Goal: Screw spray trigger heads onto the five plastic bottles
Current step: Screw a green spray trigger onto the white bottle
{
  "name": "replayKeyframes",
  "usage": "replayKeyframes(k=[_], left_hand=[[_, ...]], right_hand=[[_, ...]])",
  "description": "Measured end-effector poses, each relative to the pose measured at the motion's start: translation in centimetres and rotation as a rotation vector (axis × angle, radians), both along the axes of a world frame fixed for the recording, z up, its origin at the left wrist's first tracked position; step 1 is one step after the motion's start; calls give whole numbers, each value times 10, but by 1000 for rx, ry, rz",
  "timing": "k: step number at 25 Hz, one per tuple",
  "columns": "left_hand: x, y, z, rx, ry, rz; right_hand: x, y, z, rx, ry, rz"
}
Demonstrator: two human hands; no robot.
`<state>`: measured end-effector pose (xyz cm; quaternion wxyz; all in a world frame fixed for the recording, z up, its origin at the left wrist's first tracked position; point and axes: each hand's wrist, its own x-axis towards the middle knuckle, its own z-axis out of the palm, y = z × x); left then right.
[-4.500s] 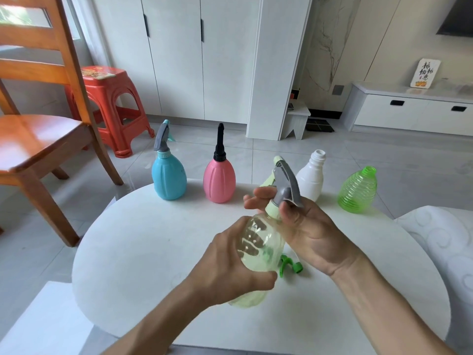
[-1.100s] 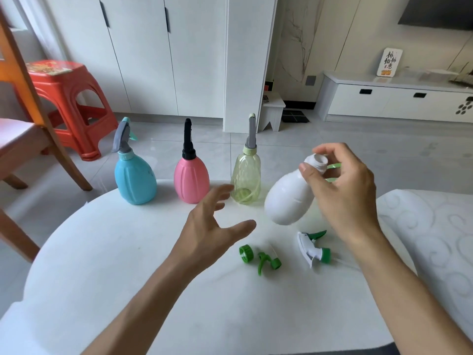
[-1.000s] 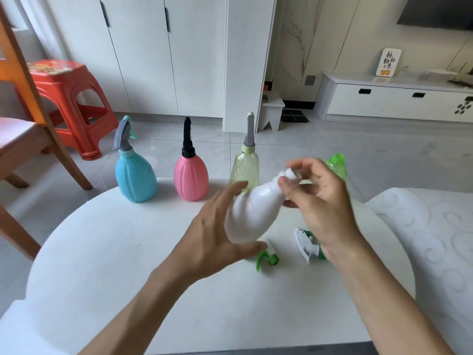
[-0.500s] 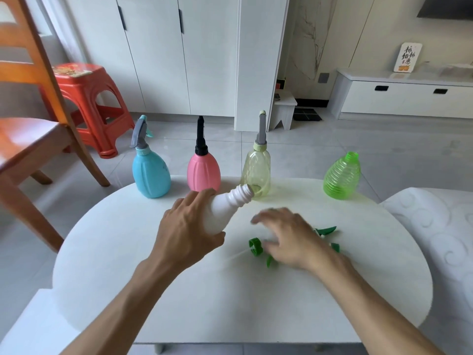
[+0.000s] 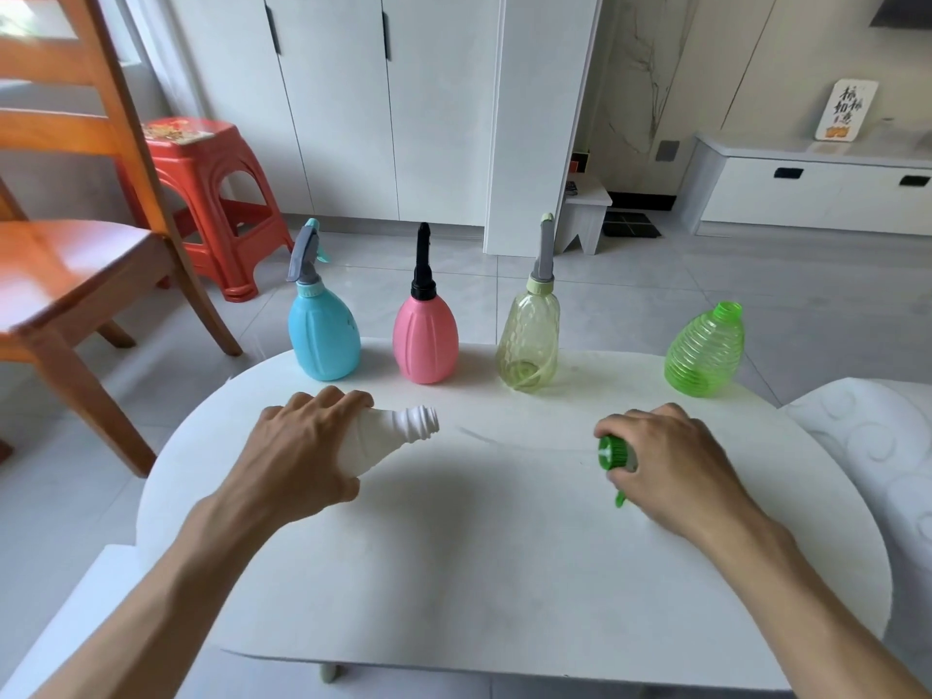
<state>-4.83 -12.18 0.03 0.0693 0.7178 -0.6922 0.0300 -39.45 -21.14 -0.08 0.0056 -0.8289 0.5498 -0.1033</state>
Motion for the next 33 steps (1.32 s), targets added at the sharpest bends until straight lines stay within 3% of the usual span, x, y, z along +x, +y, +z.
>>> replayKeyframes(k=[5, 16, 24, 33], left_hand=[[4, 7, -1, -13, 9, -6], [-20, 3, -10, 16, -60, -140], [-45, 2, -15, -61, -26, -279], [-57, 3, -8, -170, -12, -355]], right_hand=[[-11, -1, 4, -23, 24, -54], [8, 4, -7, -34, 143, 55], [45, 33, 10, 130, -322, 329], [43, 32, 17, 300, -585, 369]])
